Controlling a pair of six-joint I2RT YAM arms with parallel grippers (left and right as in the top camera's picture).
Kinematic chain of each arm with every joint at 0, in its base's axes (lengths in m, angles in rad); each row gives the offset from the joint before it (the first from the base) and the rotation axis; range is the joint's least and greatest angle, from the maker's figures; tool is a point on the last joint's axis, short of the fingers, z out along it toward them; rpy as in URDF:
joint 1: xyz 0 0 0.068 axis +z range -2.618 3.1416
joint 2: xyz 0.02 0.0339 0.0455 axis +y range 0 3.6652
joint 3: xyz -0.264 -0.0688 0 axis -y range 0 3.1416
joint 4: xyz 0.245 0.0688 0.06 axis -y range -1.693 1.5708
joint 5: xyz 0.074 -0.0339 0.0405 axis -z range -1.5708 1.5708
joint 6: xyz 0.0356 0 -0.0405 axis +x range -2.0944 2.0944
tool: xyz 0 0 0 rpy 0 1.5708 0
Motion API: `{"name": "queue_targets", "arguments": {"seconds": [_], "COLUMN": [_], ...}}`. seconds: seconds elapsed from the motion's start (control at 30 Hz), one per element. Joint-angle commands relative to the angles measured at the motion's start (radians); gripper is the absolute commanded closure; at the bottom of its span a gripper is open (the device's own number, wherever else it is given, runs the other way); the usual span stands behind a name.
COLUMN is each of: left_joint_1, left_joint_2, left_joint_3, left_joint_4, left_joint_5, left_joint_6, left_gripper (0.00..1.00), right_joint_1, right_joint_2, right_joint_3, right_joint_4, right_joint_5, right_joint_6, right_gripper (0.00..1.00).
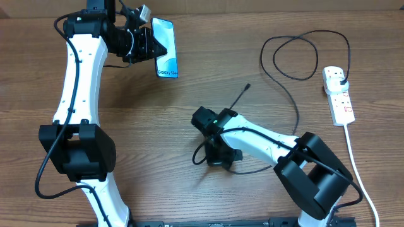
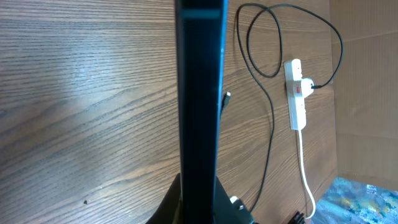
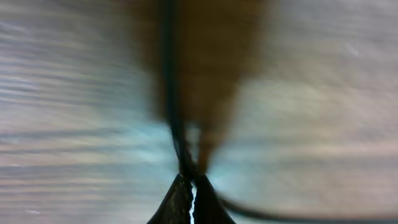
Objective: Plug charger to phone and switch on socket
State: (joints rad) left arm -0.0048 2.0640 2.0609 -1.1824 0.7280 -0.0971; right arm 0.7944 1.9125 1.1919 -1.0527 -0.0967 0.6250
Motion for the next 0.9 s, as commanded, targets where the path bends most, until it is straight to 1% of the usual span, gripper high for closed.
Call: {"name": "queue_targets", "arguments": {"seconds": [0.0,0.13,0.23,0.33,0.37,0.4,0.47,0.5,0.53,0.57,0.77,0.87], "left_joint_1": [-0.002,-0.002,-0.002,-0.002,-0.002,-0.002,-0.002,-0.002,-0.002,-0.002,-0.002,-0.002], "left_joint_2": [-0.009,-0.009,-0.009,-0.009,-0.009,-0.009,-0.009,-0.009,-0.009,-0.009,-0.009,-0.009], "left_joint_3": [0.016,0.016,0.016,0.016,0.016,0.016,0.016,0.016,0.016,0.016,0.016,0.016], "left_joint_4": [0.005,0.004,0.005,0.005,0.005,0.005,0.005,0.005,0.005,0.005,0.004,0.001], "left_joint_5": [0.019,0.019,0.019,0.019,0.019,0.019,0.020,0.019,0.020,0.020,0.020,0.020], "left_joint_6": [0.008,0.008,0.008,0.008,0.008,0.008,0.008,0.008,0.008,0.008,0.008,0.008], "left_gripper": [0.96,0.96,0.96,0.96,0.96,0.96,0.96,0.96,0.96,0.96,0.96,0.96], "right_joint_1": [-0.004,-0.003,-0.003,-0.005,-0.011,-0.020,-0.044,-0.062,-0.082,-0.103,-0.265,-0.331], "right_joint_2": [-0.015,-0.060,-0.091,-0.134,-0.146,-0.149,-0.149,-0.149,-0.149,-0.149,-0.115,-0.087], "right_joint_3": [0.013,0.004,0.004,0.010,0.028,0.050,0.103,0.131,0.158,0.185,0.317,0.317], "right_joint_4": [-0.064,-0.172,-0.216,-0.197,-0.190,-0.190,-0.185,-0.170,-0.152,-0.138,-0.047,0.010], "right_joint_5": [0.011,0.082,0.096,0.096,0.095,0.093,0.086,0.069,0.049,0.032,0.027,0.075], "right_joint_6": [0.061,0.159,0.164,0.152,0.152,0.152,0.148,0.124,0.102,0.089,0.082,0.148], "right_gripper": [0.96,0.96,0.96,0.96,0.89,0.79,0.51,0.42,0.30,0.26,0.25,0.28]}}
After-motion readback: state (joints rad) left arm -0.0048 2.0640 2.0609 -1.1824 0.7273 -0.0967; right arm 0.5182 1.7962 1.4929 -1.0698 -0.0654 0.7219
